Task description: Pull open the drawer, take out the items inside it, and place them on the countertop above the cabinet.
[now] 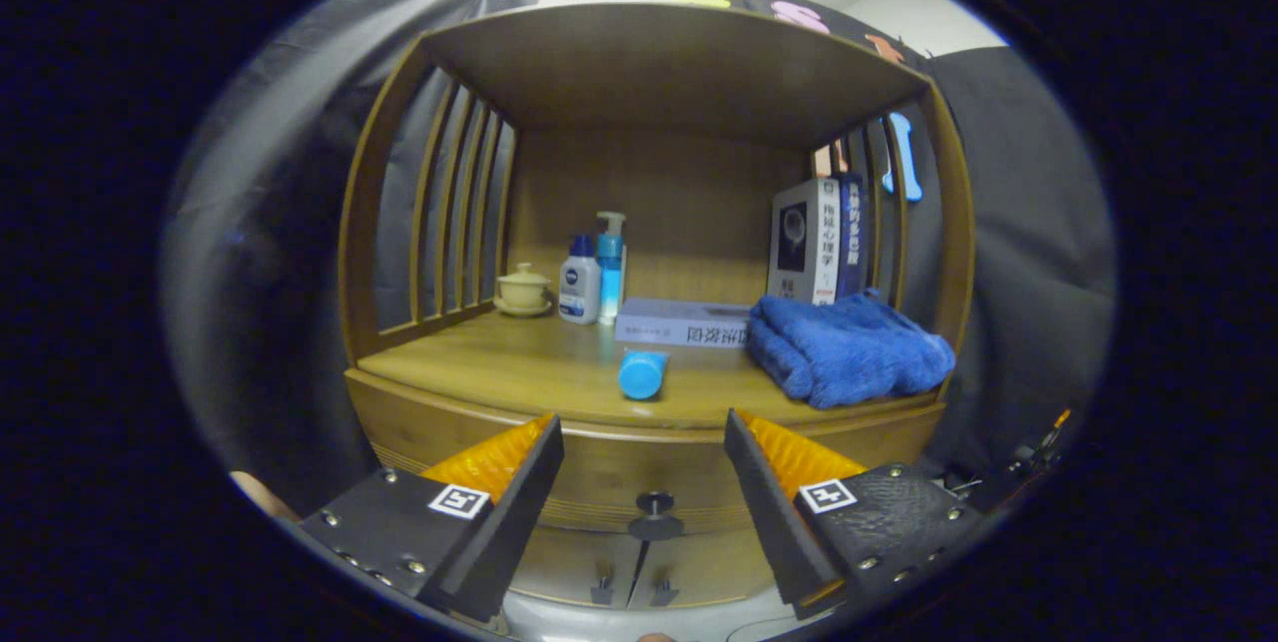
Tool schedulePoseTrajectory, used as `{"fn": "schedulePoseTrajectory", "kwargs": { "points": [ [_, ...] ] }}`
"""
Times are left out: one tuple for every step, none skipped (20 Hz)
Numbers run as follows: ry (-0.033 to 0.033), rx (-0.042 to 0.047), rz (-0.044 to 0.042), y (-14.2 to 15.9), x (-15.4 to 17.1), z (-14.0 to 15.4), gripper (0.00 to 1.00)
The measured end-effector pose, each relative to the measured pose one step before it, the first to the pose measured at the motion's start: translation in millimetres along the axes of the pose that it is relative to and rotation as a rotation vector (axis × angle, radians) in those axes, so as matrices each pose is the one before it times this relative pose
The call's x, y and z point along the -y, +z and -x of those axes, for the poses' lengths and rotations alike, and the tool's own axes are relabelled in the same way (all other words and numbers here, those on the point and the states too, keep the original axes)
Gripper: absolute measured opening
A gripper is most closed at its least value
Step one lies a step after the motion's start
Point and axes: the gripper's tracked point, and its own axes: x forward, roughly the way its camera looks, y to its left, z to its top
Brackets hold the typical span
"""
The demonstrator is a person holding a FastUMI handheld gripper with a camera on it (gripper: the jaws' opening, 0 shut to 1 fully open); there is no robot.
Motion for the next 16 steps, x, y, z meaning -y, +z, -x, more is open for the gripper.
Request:
{"fn": "schedulePoseTrajectory", "kwargs": {
  "points": [
    [0.00373,0.02135,-0.00437,13.84,9.97,8.59,0.97],
    [0.00149,0.01923,-0.00749,13.62,10.63,8.05,0.97],
    [-0.00641,0.01910,-0.00836,13.12,12.76,7.32,0.97],
    [-0.00806,0.01935,-0.00662,13.67,13.17,6.96,0.97],
    [-0.00997,0.01927,-0.00459,11.62,13.37,5.61,0.97],
    [-0.01173,0.01635,0.00167,10.63,14.28,5.56,0.97],
    [-0.01147,0.01351,0.00486,8.60,14.03,5.08,0.97],
    [-0.00759,0.00846,0.00732,6.60,13.06,5.39,0.97],
    [-0.00133,0.00644,0.00743,5.71,11.94,5.54,0.97],
    [0.00165,0.00476,0.00951,3.93,11.57,6.09,0.97],
    [0.00430,0.00530,0.00946,3.78,11.87,5.37,0.97],
    [0.00080,0.00269,0.00209,1.64,11.74,5.30,0.97],
    [0.00007,-0.00203,-0.00679,1.00,11.03,6.46,0.97],
    [0.00898,0.00221,-0.01275,2.27,9.03,6.77,0.97],
    [0.00594,0.00985,-0.01341,3.89,9.12,6.37,0.97],
    [0.00788,0.01566,-0.00850,4.18,8.69,6.28,0.97]
  ]
}}
